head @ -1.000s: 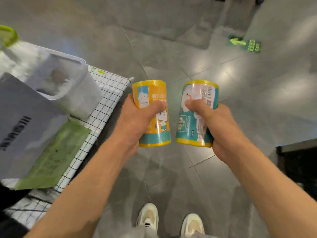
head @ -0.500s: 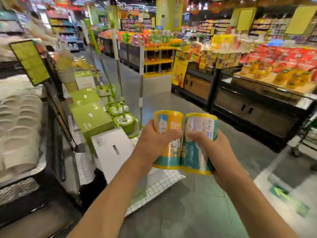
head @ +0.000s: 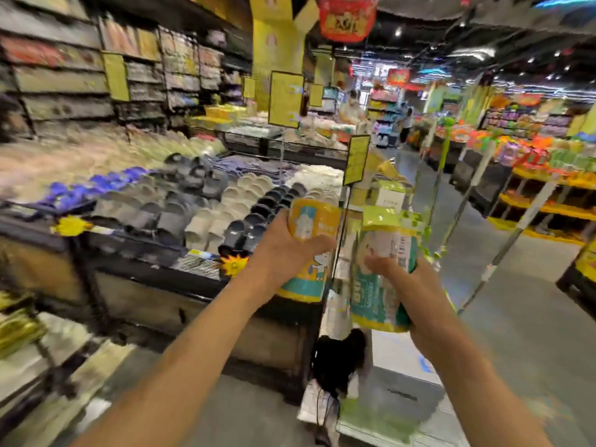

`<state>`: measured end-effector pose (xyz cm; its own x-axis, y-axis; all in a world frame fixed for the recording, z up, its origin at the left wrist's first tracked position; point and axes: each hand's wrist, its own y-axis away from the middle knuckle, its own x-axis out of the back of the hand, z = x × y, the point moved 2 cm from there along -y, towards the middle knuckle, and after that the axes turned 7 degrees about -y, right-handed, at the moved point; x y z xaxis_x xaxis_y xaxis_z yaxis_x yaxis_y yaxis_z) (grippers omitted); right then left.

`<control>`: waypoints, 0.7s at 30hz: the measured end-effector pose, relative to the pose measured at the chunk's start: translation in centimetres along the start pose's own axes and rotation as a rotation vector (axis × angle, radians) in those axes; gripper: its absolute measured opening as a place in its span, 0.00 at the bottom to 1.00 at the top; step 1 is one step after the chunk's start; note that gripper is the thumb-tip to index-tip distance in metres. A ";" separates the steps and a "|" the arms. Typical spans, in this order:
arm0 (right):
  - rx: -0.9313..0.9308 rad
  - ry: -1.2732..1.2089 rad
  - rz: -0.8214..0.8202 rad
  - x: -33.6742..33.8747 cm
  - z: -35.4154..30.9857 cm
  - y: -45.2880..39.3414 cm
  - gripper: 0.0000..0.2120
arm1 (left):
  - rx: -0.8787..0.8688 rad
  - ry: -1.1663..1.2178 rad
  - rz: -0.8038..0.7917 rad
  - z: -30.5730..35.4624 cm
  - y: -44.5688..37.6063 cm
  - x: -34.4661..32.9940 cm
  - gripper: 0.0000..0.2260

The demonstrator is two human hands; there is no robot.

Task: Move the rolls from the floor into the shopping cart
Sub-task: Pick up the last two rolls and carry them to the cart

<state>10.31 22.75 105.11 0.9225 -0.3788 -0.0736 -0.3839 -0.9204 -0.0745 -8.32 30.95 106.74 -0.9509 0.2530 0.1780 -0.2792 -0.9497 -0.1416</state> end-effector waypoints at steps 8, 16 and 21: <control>0.001 -0.022 -0.286 -22.2 0.8 -0.6 0.24 | 0.040 -0.045 0.309 -2.4 3.3 22.1 0.15; -0.048 -0.081 -0.530 -41.6 1.9 -0.1 0.22 | 0.071 -0.095 0.548 -5.1 7.6 39.3 0.19; -0.051 -0.052 -0.664 -50.8 3.2 -1.0 0.23 | 0.137 -0.075 0.694 -7.9 8.1 46.2 0.17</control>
<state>-36.25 43.25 105.74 0.9586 0.2742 -0.0764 0.2688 -0.9604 -0.0738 -55.59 36.43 106.09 -0.8902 -0.4271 0.1587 0.4113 -0.9031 -0.1234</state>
